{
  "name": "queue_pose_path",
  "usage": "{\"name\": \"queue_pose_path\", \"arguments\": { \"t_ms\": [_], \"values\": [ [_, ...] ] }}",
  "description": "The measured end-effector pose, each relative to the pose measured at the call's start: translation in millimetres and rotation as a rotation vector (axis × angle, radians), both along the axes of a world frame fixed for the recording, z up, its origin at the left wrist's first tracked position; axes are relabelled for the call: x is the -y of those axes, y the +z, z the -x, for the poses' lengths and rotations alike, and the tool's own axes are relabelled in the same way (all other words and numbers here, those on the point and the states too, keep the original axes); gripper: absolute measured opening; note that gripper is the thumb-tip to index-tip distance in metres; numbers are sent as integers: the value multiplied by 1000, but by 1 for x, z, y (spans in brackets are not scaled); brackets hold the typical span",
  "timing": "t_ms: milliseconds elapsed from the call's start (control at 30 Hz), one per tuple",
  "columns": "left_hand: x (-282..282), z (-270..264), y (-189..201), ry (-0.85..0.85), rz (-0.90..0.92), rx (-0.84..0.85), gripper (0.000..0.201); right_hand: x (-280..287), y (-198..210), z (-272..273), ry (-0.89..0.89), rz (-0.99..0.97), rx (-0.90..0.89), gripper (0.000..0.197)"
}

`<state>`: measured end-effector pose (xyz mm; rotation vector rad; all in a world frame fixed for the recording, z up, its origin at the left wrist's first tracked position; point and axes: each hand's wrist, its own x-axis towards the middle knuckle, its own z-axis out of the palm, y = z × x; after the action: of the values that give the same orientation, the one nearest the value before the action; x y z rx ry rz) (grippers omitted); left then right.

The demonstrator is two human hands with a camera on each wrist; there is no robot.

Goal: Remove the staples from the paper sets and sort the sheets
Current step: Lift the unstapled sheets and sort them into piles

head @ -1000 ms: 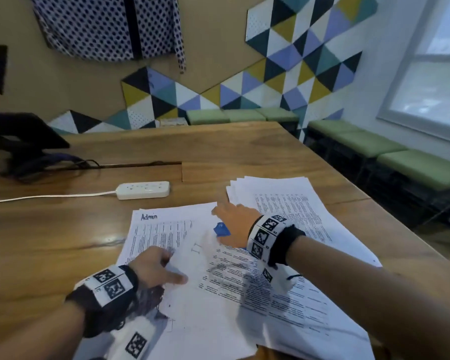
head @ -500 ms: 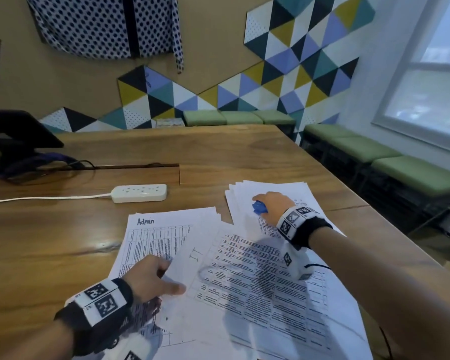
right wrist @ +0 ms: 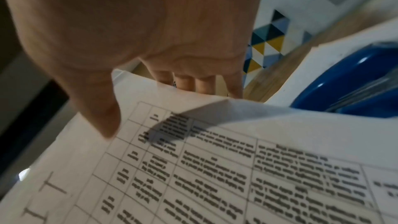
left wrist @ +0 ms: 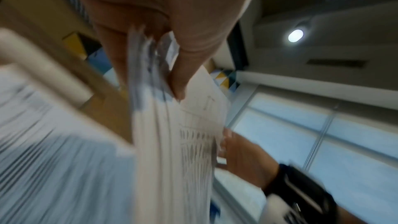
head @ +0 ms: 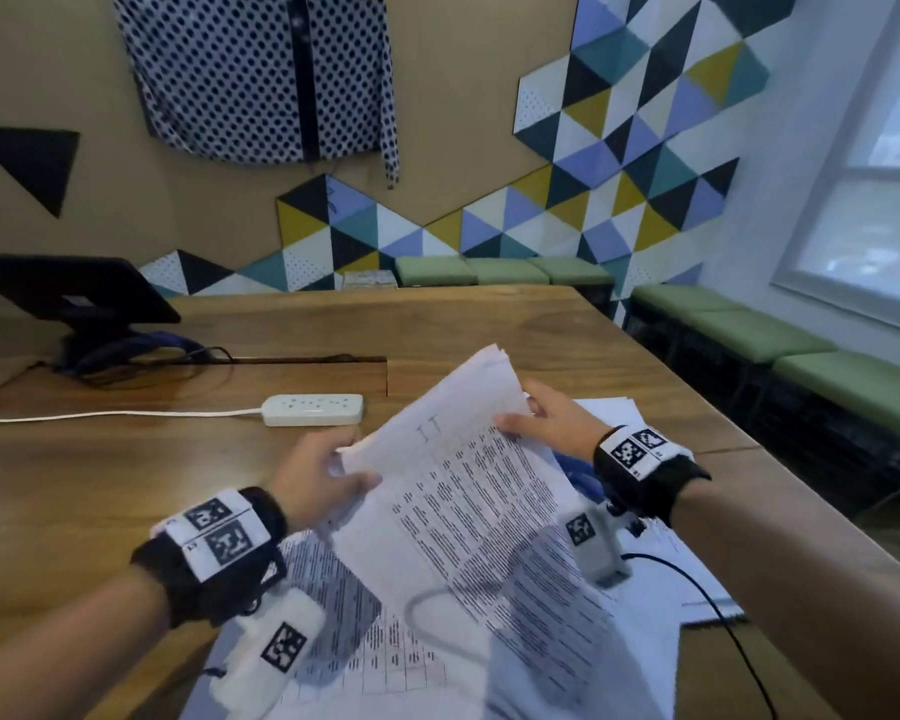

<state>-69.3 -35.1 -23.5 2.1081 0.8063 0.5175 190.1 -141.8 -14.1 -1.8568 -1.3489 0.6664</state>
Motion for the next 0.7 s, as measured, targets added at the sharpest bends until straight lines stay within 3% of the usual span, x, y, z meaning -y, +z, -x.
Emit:
{"name": "queue_pose_path", "arguments": {
  "t_ms": [67,167,300,367,433,600,700],
  "values": [
    [-10,1,34,21,-88,122,20,6,21,2,-13,-104,-83,47],
    [-20,4,87,64,-96,330,18,10,49,2,-78,-306,-112,36],
    [-28,8,127,123,-80,610,47,10,88,13,-81,-592,-250,72],
    [-25,7,131,47,-41,656,56,9,103,21,-56,-698,-318,77],
    [-20,3,130,13,-89,634,40,5,113,29,-37,-761,-347,80],
    [-21,-1,119,33,-60,652,52,-4,110,48,-2,-671,-216,81],
    [-26,0,103,97,-21,649,57,-10,91,49,-120,-666,-190,45]
  ]
}}
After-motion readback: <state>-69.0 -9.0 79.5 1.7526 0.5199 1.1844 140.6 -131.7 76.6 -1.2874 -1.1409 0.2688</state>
